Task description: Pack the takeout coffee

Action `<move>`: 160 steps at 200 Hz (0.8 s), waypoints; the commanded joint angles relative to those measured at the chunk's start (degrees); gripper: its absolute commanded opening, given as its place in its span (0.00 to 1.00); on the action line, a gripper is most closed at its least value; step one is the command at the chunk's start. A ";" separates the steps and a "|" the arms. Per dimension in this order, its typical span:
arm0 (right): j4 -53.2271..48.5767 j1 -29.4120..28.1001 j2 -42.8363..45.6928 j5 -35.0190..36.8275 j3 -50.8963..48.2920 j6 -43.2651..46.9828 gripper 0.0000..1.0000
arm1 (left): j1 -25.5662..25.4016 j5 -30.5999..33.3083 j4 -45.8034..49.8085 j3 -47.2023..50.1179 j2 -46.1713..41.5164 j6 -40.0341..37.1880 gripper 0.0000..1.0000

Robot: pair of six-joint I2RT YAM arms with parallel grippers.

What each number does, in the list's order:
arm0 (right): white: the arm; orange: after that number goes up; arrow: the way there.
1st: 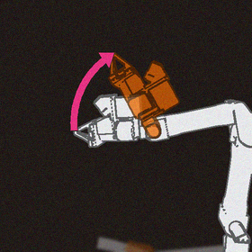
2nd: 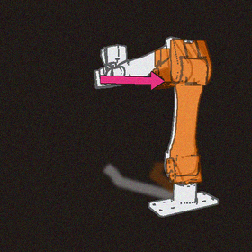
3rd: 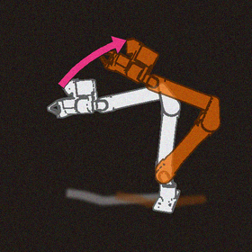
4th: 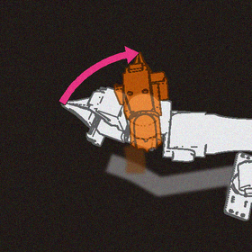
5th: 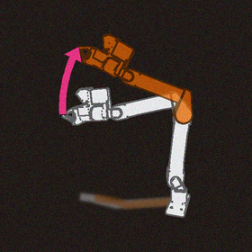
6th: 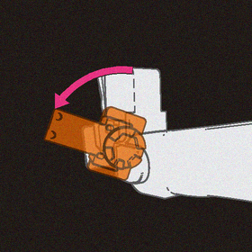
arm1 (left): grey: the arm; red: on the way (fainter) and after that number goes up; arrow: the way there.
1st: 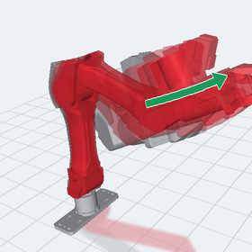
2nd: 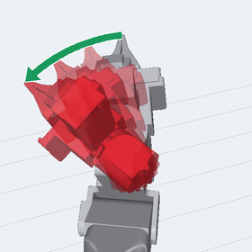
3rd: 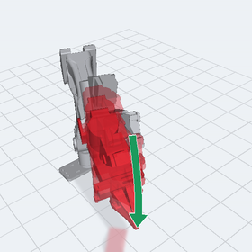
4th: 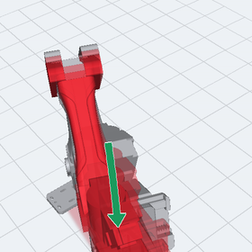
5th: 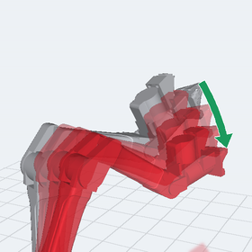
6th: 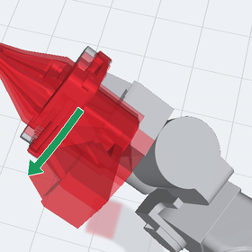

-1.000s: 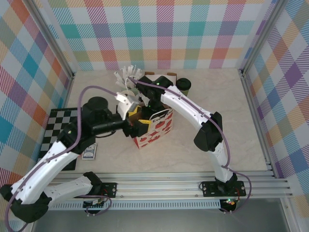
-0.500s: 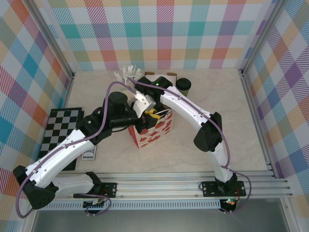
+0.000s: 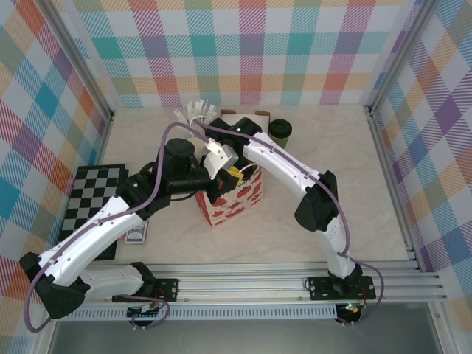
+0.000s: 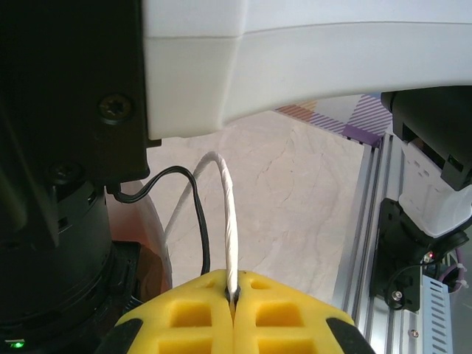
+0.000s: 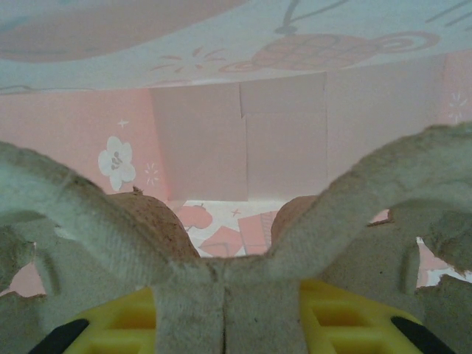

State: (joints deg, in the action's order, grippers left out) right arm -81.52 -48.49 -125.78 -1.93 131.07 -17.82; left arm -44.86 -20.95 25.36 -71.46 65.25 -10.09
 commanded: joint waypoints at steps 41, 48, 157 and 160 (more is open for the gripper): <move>0.27 -0.61 -1.61 0.25 0.66 -1.55 0.17 | -0.75 -2.98 -1.01 -0.42 -2.03 -0.37 0.00; 0.24 -0.64 -1.58 0.31 0.60 -1.69 0.17 | -0.79 -3.85 -0.82 -0.44 -2.10 -0.46 0.00; 7.71 -2.32 2.45 4.31 -8.60 -0.11 0.16 | -0.57 1.79 0.97 -0.75 -4.50 -0.75 0.44; 7.91 -2.36 2.53 4.19 -8.63 0.01 0.16 | -0.47 3.14 0.67 -0.42 -5.05 -0.55 0.55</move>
State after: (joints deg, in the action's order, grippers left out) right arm -76.18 -50.19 -125.93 1.26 123.87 -18.61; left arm -44.86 -23.05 26.46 -71.46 64.23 -10.31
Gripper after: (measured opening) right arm 0.306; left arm 0.202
